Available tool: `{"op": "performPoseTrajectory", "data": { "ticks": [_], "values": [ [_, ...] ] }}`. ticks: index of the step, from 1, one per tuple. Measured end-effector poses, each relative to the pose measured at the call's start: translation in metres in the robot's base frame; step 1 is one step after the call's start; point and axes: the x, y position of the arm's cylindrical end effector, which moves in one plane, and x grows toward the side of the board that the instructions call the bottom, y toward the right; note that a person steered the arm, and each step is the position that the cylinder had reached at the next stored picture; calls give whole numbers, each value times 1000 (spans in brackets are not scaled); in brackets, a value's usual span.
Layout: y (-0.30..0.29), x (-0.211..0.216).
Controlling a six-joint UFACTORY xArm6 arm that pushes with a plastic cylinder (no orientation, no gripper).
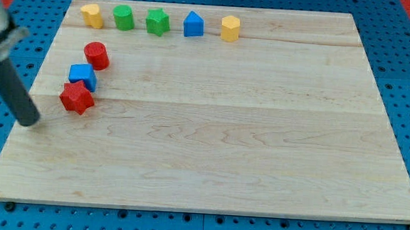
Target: Move the red circle vertically below the green circle
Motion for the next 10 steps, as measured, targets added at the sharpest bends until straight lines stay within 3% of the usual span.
{"op": "performPoseTrajectory", "data": {
  "ticks": [1,4,7,10],
  "values": [
    [-3,-47],
    [-5,-128],
    [91,-138],
    [93,-159]
  ]
}}
